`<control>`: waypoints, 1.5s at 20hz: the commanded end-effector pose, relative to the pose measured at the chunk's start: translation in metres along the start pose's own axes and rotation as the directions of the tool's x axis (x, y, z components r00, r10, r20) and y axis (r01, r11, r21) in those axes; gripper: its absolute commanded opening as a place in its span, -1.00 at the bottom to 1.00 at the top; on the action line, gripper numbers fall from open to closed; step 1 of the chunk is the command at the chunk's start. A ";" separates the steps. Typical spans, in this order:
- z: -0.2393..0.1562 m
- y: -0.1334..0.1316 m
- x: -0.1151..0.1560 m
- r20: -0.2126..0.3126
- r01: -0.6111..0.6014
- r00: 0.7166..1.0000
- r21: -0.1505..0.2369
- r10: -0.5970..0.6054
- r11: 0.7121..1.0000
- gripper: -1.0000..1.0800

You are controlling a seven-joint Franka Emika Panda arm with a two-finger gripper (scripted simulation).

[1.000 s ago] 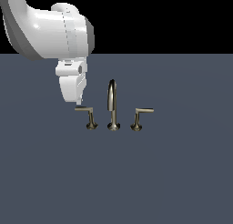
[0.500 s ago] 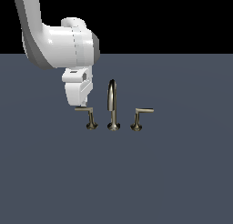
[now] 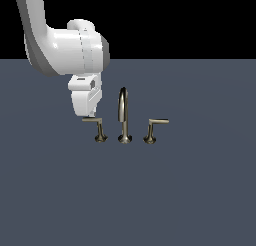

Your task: Turn on the faucet by rotating a designated handle.

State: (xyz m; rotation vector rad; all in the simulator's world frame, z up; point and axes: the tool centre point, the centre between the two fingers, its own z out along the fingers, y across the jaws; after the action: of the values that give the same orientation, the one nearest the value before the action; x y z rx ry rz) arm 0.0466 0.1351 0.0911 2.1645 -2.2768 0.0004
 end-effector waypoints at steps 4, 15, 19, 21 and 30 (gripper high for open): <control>0.000 0.016 -0.009 0.000 0.001 1.000 0.000 -0.001 1.000 -1.00; 0.000 0.038 -0.011 0.001 -0.006 1.000 0.006 0.006 1.000 -1.00; 0.000 0.051 -0.010 0.001 -0.003 1.000 0.004 0.003 1.000 -1.00; 0.000 0.058 -0.009 0.001 -0.002 1.000 0.003 0.002 1.000 -1.00; 0.000 0.071 -0.003 0.005 -0.003 1.000 0.009 0.003 1.000 -1.00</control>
State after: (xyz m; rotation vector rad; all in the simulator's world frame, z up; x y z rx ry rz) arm -0.0214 0.1463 0.0912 2.1737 -2.2868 0.0051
